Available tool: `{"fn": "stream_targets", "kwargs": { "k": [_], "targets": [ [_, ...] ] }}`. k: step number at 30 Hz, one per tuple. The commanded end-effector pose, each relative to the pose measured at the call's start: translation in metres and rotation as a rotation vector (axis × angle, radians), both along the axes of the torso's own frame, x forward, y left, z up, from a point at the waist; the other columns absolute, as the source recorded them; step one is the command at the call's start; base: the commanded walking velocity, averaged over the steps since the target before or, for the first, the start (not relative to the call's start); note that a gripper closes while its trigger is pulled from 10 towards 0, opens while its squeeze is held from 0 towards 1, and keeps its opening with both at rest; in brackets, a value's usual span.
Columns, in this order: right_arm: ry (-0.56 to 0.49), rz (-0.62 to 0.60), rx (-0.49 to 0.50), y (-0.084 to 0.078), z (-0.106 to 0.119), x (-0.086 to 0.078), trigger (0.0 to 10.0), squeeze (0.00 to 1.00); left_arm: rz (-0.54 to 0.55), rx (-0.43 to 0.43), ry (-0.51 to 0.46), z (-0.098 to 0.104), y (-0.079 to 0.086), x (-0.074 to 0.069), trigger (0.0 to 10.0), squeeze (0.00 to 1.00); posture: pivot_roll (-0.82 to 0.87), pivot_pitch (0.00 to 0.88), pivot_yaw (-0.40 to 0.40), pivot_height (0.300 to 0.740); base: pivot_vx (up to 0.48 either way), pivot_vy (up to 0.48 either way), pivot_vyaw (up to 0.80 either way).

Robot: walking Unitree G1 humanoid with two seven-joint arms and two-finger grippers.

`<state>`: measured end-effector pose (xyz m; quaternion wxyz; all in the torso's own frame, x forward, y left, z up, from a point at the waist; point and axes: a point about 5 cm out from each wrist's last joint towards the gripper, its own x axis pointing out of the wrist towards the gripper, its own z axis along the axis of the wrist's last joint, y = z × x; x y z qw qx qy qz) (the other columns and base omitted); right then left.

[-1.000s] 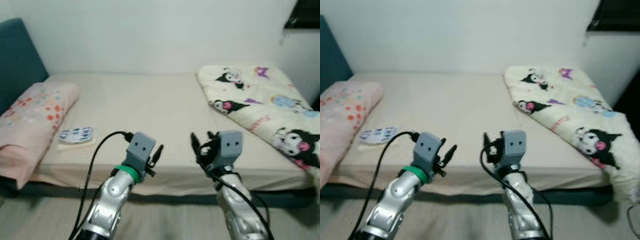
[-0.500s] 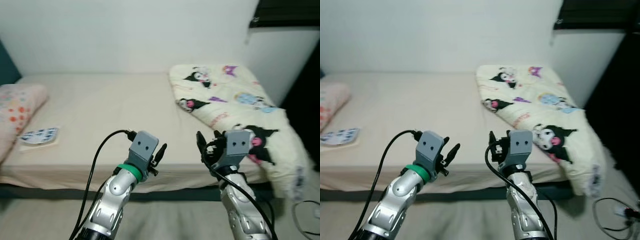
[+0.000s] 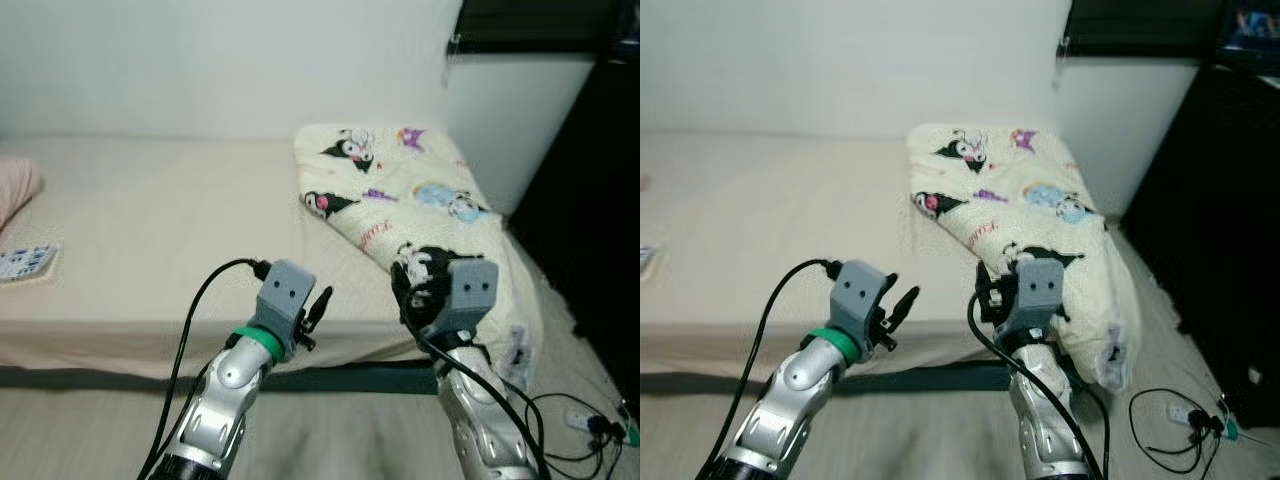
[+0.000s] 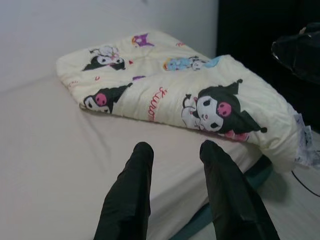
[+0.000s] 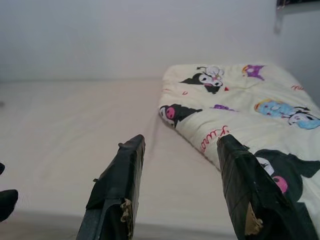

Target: Clean up the room

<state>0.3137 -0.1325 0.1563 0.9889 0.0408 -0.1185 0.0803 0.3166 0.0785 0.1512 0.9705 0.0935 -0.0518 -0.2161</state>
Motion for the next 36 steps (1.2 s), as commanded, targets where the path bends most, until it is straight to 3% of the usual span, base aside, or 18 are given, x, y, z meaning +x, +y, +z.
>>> {"fn": "stream_targets", "kwargs": {
  "k": [1,6,24,36],
  "targets": [
    [0.015,0.008,0.009,0.0022,-0.0041,-0.0016,10.0,0.00,0.022,-0.007,0.032,-0.0061,0.0057,-0.0001,10.0,0.00,-0.14,0.064,0.076,0.740,0.000,0.480,0.00],
    [0.015,0.009,0.009,0.0023,-0.0041,-0.0015,10.0,0.00,0.023,-0.002,0.028,-0.0061,0.0062,0.0001,10.0,0.00,-0.14,0.063,0.077,0.740,0.000,0.480,0.00],
    [0.011,0.014,0.009,0.0031,-0.0037,-0.0016,10.0,0.00,0.013,0.000,0.011,-0.0044,0.0060,-0.0008,10.0,0.00,-0.14,0.059,0.075,0.740,0.000,0.000,0.00],
    [0.022,0.027,0.008,0.0060,-0.0081,-0.0046,10.0,0.00,-0.013,-0.021,0.050,-0.0104,0.0040,-0.0041,10.0,0.00,-0.14,0.056,0.073,0.740,0.000,0.000,0.00]
  ]
}}
